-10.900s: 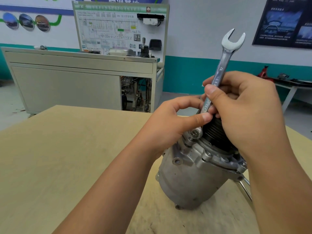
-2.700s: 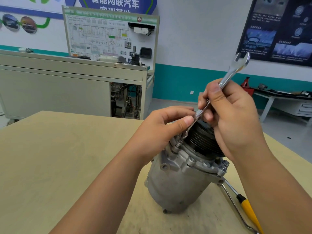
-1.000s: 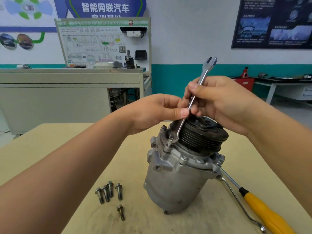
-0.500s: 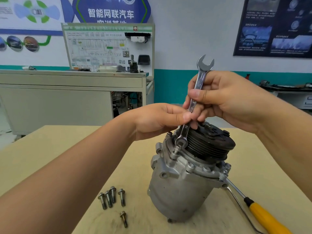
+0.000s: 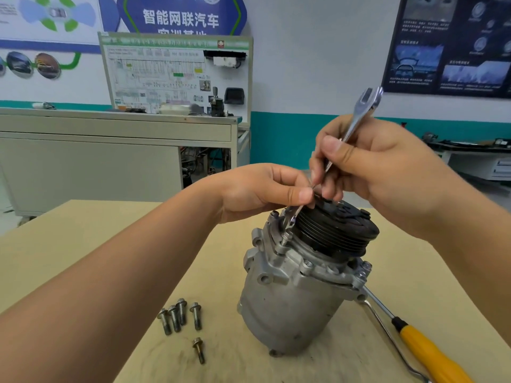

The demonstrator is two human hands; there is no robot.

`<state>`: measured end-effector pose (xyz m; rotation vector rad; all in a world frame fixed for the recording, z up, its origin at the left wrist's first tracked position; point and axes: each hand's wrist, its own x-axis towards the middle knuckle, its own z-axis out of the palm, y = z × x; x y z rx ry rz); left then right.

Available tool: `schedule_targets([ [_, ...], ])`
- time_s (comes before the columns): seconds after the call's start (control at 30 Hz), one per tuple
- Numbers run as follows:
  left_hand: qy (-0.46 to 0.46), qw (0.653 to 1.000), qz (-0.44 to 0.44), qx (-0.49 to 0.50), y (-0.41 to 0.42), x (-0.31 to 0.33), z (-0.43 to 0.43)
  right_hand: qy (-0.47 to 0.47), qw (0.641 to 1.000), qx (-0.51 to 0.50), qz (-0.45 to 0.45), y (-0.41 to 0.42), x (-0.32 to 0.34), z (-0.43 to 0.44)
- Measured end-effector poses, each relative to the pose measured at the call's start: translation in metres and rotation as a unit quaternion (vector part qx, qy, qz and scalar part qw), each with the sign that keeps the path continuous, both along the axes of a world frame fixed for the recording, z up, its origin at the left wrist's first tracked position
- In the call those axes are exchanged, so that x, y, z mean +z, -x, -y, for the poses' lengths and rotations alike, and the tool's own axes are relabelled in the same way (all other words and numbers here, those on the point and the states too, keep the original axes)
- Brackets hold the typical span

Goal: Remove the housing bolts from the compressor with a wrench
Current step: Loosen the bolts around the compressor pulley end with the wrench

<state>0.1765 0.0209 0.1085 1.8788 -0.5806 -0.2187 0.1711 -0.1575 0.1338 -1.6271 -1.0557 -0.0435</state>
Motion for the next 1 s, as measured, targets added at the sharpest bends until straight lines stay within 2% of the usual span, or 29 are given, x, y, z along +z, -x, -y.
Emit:
schedule_targets([
  [0.17,-0.030,0.999,0.013,0.006,0.007,0.003,0.005,-0.011,0.999,-0.007,-0.039,-0.004,0.001,0.003],
  [0.3,-0.021,0.999,0.024,0.009,0.009,0.001,0.007,-0.007,0.999,-0.012,-0.037,-0.005,0.000,0.004],
  [0.47,0.006,0.999,0.022,0.024,0.005,-0.005,0.004,0.024,0.999,-0.002,-0.038,-0.006,0.002,0.007],
  [0.6,0.073,0.997,0.009,0.001,0.007,-0.008,0.003,0.040,0.999,-0.014,-0.029,-0.010,0.003,0.012],
  [0.7,0.092,0.993,0.054,0.056,0.014,-0.014,-0.001,0.012,0.999,-0.019,-0.045,-0.012,0.002,0.012],
  [0.83,0.048,0.954,0.161,0.248,0.035,-0.034,-0.012,-0.006,0.998,-0.010,-0.066,-0.014,0.000,0.013],
  [1.0,-0.046,0.950,0.154,0.266,0.055,-0.054,-0.009,-0.005,0.997,-0.011,-0.075,-0.015,-0.002,0.009],
])
